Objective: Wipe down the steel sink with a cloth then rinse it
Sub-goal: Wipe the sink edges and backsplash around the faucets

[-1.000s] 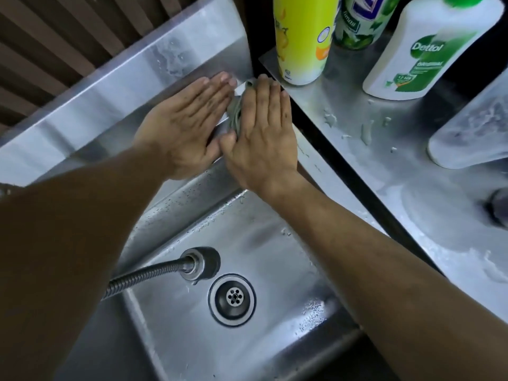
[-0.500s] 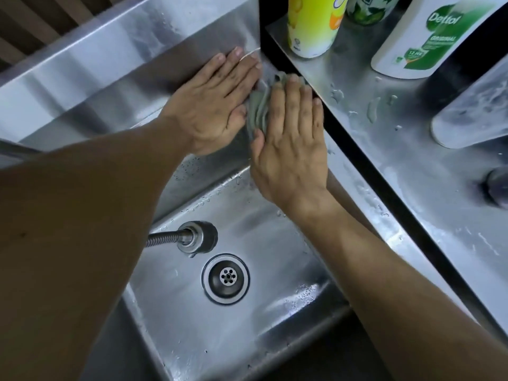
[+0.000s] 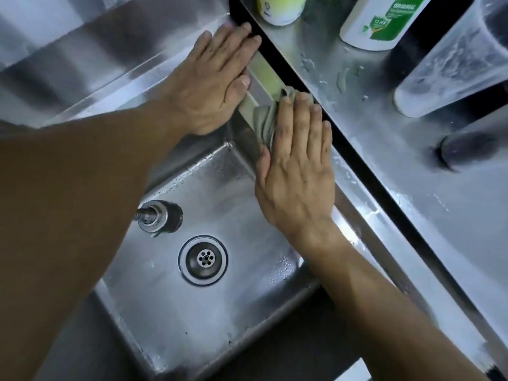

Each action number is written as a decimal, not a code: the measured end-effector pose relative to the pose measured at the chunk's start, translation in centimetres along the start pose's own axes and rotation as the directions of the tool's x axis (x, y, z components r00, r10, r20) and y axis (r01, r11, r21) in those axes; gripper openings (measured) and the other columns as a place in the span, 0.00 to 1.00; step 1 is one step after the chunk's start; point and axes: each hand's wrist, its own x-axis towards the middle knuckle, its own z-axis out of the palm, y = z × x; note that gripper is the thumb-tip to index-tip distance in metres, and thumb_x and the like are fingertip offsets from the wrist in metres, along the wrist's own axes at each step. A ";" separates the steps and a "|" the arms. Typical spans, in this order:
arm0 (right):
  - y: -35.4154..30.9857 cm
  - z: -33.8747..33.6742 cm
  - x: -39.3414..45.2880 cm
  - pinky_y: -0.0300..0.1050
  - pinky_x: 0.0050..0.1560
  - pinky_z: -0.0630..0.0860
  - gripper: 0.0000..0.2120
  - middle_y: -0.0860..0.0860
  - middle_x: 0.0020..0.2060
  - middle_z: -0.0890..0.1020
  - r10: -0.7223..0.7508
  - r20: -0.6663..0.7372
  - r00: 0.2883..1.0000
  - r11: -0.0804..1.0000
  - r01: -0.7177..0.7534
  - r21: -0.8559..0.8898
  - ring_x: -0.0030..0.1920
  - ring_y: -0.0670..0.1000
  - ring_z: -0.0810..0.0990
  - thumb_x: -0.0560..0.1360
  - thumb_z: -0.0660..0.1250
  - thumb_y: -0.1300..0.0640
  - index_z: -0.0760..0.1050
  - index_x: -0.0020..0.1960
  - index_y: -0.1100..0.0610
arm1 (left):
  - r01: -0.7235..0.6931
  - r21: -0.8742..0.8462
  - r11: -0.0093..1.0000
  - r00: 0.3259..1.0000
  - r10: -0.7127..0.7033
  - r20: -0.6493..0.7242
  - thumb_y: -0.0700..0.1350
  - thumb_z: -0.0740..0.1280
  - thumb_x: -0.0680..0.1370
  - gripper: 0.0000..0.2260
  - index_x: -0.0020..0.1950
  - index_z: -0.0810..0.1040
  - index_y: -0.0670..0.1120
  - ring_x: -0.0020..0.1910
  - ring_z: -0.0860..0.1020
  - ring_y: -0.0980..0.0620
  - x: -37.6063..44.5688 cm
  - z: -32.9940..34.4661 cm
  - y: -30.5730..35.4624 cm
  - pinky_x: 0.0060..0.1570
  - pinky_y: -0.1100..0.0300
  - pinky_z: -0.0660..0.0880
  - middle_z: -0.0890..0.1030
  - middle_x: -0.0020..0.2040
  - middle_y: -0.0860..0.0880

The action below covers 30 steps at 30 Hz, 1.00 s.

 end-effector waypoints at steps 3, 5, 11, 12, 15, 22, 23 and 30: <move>1.0 -0.4 -2.2 0.59 0.82 0.50 0.31 0.64 0.82 0.53 -0.001 -0.023 1.000 1.000 0.001 0.002 0.83 0.63 0.51 0.85 0.51 0.50 0.49 0.83 0.64 | 0.021 -0.032 0.999 1.000 -0.021 -0.002 0.53 0.45 0.87 0.28 0.85 0.44 0.46 0.84 0.43 0.47 -0.2 -0.1 -0.3 0.82 0.48 0.41 0.46 0.86 0.46; 0.5 -0.1 -0.5 0.60 0.81 0.51 0.31 0.65 0.81 0.55 -0.005 -0.041 0.999 1.000 0.006 0.015 0.82 0.64 0.53 0.85 0.51 0.50 0.51 0.83 0.65 | 0.065 -0.060 0.996 0.997 -0.067 -0.031 0.52 0.46 0.87 0.28 0.85 0.46 0.43 0.84 0.44 0.47 -0.3 -0.1 -0.4 0.83 0.48 0.42 0.47 0.86 0.45; -2.4 1.6 7.9 0.57 0.81 0.50 0.32 0.64 0.81 0.59 -0.083 -0.015 0.996 0.996 0.084 0.039 0.81 0.63 0.58 0.83 0.51 0.48 0.56 0.82 0.64 | 0.114 -0.039 0.993 0.992 -0.115 -0.042 0.49 0.44 0.85 0.28 0.85 0.47 0.44 0.84 0.46 0.48 -0.5 0.2 -0.9 0.82 0.51 0.42 0.49 0.86 0.46; -2.2 1.6 7.7 0.57 0.81 0.51 0.32 0.64 0.80 0.60 -0.091 -0.019 0.996 0.995 0.092 0.046 0.81 0.63 0.58 0.83 0.51 0.48 0.56 0.82 0.63 | 0.117 -0.039 0.992 0.992 -0.119 -0.040 0.49 0.43 0.85 0.28 0.85 0.47 0.44 0.84 0.46 0.48 -0.5 0.1 -0.8 0.82 0.51 0.42 0.49 0.86 0.46; -0.4 0.0 2.7 0.59 0.81 0.53 0.31 0.64 0.81 0.58 -0.060 -0.037 0.997 0.997 0.062 0.047 0.81 0.63 0.57 0.84 0.53 0.50 0.55 0.82 0.64 | 0.110 -0.031 0.993 0.993 -0.112 -0.045 0.51 0.43 0.86 0.27 0.85 0.47 0.44 0.84 0.46 0.48 -0.6 0.1 -0.7 0.83 0.50 0.42 0.49 0.86 0.46; 1.1 -0.8 -1.9 0.63 0.80 0.55 0.33 0.68 0.78 0.61 0.090 0.000 0.996 0.996 -0.090 0.015 0.80 0.67 0.58 0.83 0.54 0.47 0.59 0.79 0.69 | -0.002 0.039 0.999 0.997 0.005 -0.075 0.52 0.44 0.87 0.27 0.85 0.48 0.45 0.84 0.47 0.43 -0.5 -0.1 -0.1 0.82 0.42 0.44 0.51 0.85 0.45; 0.5 -0.5 -0.6 0.63 0.80 0.56 0.32 0.69 0.77 0.63 0.116 -0.021 0.993 0.992 -0.115 0.046 0.79 0.68 0.60 0.83 0.54 0.47 0.60 0.78 0.69 | -0.035 0.045 0.998 0.996 0.038 -0.085 0.52 0.45 0.87 0.27 0.85 0.49 0.45 0.84 0.48 0.43 -0.6 0.0 0.1 0.82 0.41 0.44 0.52 0.85 0.45; 2.0 -1.2 -3.8 0.58 0.81 0.53 0.30 0.61 0.82 0.53 0.017 0.006 1.000 0.999 -0.017 -0.032 0.83 0.61 0.51 0.87 0.50 0.50 0.49 0.83 0.63 | -0.059 -0.060 0.996 0.998 0.057 -0.033 0.54 0.44 0.87 0.27 0.85 0.49 0.46 0.84 0.47 0.44 -1.5 0.6 1.5 0.82 0.48 0.44 0.51 0.85 0.46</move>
